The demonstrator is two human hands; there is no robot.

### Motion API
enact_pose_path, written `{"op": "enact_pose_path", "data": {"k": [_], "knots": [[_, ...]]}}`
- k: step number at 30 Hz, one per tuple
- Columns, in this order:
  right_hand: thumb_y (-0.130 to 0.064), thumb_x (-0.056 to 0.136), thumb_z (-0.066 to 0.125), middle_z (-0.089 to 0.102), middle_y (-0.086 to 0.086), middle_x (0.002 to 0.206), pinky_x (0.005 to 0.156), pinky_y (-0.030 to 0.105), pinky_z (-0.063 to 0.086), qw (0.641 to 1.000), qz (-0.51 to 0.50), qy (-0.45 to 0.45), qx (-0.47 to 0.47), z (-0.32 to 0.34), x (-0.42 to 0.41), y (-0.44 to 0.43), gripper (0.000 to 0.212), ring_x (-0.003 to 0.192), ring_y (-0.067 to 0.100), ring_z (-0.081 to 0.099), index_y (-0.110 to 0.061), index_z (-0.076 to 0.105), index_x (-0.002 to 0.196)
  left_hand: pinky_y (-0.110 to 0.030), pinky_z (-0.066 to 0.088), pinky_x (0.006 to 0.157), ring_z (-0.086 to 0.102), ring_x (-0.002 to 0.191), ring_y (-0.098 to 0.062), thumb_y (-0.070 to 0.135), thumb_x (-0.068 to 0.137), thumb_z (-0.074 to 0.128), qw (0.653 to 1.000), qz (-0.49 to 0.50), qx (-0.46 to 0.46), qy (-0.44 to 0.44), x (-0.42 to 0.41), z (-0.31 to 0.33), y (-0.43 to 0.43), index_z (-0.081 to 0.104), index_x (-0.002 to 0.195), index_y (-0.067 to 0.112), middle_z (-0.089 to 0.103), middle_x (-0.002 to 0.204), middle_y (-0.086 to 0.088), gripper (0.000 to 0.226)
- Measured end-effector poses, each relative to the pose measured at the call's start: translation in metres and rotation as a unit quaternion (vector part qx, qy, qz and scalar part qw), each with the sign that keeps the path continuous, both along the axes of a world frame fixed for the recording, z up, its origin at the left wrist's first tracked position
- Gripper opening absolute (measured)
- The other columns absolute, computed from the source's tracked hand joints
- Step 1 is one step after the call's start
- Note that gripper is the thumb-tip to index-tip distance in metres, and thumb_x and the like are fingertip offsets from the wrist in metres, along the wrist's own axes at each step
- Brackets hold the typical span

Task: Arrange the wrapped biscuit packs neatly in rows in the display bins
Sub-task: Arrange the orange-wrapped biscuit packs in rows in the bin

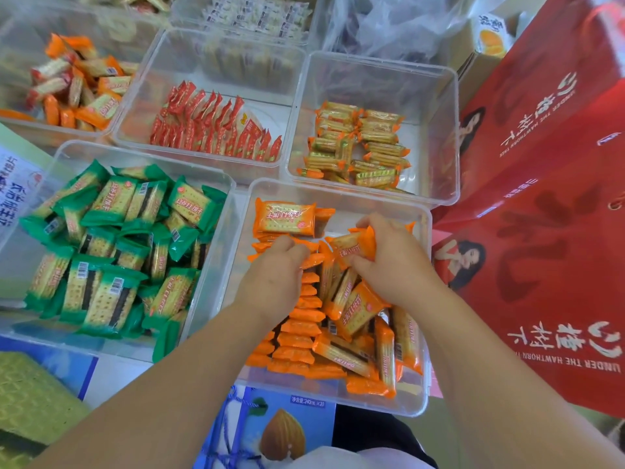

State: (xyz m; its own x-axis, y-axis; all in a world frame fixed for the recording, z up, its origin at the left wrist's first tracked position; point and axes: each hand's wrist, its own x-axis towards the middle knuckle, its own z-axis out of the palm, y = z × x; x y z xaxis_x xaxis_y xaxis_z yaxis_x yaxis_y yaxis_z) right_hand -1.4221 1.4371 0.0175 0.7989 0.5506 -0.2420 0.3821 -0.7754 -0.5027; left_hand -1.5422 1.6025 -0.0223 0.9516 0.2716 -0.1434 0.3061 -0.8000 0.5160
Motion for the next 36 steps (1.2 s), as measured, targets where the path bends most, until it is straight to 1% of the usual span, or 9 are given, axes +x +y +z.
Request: {"op": "enact_pose_path", "data": {"k": [3,8,12,20,26,28,31,33,36], "knots": [[-0.027,0.082,0.074,0.054,-0.001,0.12,0.08,0.032,0.04,0.999,-0.019,-0.012,0.034,0.004,0.001,-0.001,0.048,0.109,0.024,0.054,-0.028,0.053,0.125,-0.048,0.05,0.073,0.057,0.09,-0.033,-0.004,0.09,0.058,0.998,-0.052,0.033,-0.007,0.001,-0.004,-0.004,0.069,0.103,0.002,0.057,0.107,-0.012,0.018],[-0.024,0.081,0.071,0.053,-0.006,0.114,0.077,0.031,0.041,0.994,-0.055,0.023,0.097,0.008,0.006,0.002,0.041,0.102,0.02,0.055,-0.031,0.054,0.118,-0.044,0.048,0.076,0.058,0.094,-0.033,0.0,0.079,0.07,0.986,-0.086,0.124,-0.07,0.005,-0.001,-0.002,0.074,0.091,0.011,0.069,0.109,-0.008,0.016],[-0.026,0.086,0.068,0.059,0.0,0.111,0.07,0.029,0.042,0.988,-0.066,0.061,0.125,0.007,0.009,0.004,0.039,0.087,0.019,0.058,-0.032,0.052,0.121,-0.046,0.051,0.078,0.061,0.096,-0.034,-0.006,0.086,0.058,0.997,-0.064,0.045,-0.021,0.01,0.003,0.007,0.071,0.084,0.002,0.07,0.103,-0.013,0.015],[-0.024,0.085,0.071,0.06,-0.001,0.117,0.08,0.033,0.051,0.981,-0.088,0.089,0.145,-0.002,0.01,0.003,0.041,0.098,0.017,0.061,-0.035,0.054,0.121,-0.046,0.055,0.082,0.067,0.094,-0.029,-0.004,0.084,0.067,0.996,-0.06,-0.02,-0.067,-0.002,0.005,0.027,0.071,0.079,0.005,0.072,0.098,-0.011,0.011],[-0.026,0.085,0.071,0.061,-0.006,0.112,0.076,0.033,0.05,0.978,-0.105,0.085,0.16,-0.006,0.01,0.0,0.048,0.086,0.008,0.058,-0.041,0.052,0.126,-0.035,0.049,0.088,0.059,0.103,-0.021,0.009,0.098,0.048,0.978,-0.155,0.108,0.084,0.012,-0.006,0.023,0.07,0.101,0.016,0.066,0.108,-0.002,0.023],[-0.027,0.085,0.072,0.059,-0.006,0.116,0.073,0.024,0.043,0.979,-0.1,0.072,0.163,-0.007,0.01,-0.002,0.063,0.078,0.003,0.051,-0.044,0.044,0.138,-0.037,0.046,0.089,0.053,0.102,-0.021,0.015,0.096,0.049,0.965,-0.198,0.162,0.056,0.011,-0.006,0.019,0.073,0.103,0.02,0.065,0.111,0.001,0.025],[-0.026,0.083,0.077,0.055,-0.003,0.132,0.076,0.016,0.042,0.977,-0.118,0.073,0.16,-0.007,0.011,-0.002,0.083,0.092,0.006,0.058,-0.036,0.031,0.152,-0.045,0.043,0.09,0.053,0.107,-0.029,0.026,0.085,0.062,0.972,-0.146,0.181,-0.026,0.006,-0.005,0.017,0.074,0.101,0.016,0.063,0.114,-0.005,0.022],[-0.027,0.08,0.08,0.057,-0.006,0.131,0.084,0.02,0.044,0.979,-0.123,0.068,0.151,-0.006,0.012,0.0,0.082,0.11,0.013,0.061,-0.026,0.038,0.15,-0.046,0.04,0.099,0.051,0.119,-0.03,0.038,0.085,0.063,0.975,-0.114,0.191,-0.009,0.004,-0.005,0.015,0.065,0.119,0.017,0.061,0.126,-0.005,0.04],[-0.028,0.075,0.082,0.059,-0.012,0.114,0.085,0.026,0.049,0.983,-0.091,0.043,0.155,-0.001,0.01,0.007,0.07,0.107,0.013,0.062,-0.024,0.051,0.138,-0.046,0.033,0.106,0.046,0.129,-0.027,0.056,0.09,0.048,0.973,-0.098,0.207,0.038,0.004,-0.008,0.01,0.049,0.144,0.017,0.057,0.136,-0.001,0.066]]}}
